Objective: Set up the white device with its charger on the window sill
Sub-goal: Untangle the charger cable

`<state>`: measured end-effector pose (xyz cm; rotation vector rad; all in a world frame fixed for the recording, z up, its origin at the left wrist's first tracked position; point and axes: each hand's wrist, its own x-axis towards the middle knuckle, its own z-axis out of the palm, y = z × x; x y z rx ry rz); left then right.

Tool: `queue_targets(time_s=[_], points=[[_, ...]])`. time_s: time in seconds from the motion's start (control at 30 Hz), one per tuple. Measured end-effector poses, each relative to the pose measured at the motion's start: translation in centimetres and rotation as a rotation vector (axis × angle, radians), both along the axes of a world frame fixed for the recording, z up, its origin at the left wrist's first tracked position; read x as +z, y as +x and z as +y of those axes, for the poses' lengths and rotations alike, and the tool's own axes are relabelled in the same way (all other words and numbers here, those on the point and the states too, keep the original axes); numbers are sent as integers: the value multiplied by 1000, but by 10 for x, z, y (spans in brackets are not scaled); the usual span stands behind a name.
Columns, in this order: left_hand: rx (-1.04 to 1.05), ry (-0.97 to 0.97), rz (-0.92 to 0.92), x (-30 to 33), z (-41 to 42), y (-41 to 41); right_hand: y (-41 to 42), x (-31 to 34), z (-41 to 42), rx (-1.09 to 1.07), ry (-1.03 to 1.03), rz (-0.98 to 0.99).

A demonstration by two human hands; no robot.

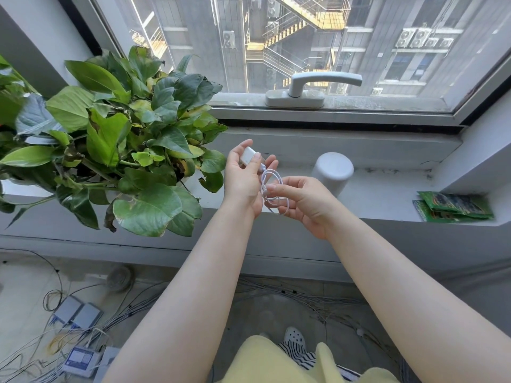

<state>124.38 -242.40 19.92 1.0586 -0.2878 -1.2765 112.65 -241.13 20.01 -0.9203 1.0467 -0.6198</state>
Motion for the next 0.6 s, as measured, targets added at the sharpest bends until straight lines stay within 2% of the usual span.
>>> queue_targets(time_s=[0.23, 0.4, 0.6], points=[[-65, -34, -5, 0, 1, 8, -13, 3, -5, 24, 5, 30], [-135, -31, -88, 3, 4, 8, -16, 3, -5, 31, 10, 62], [-195, -87, -39, 4, 6, 4, -15, 4, -5, -28, -67, 146]])
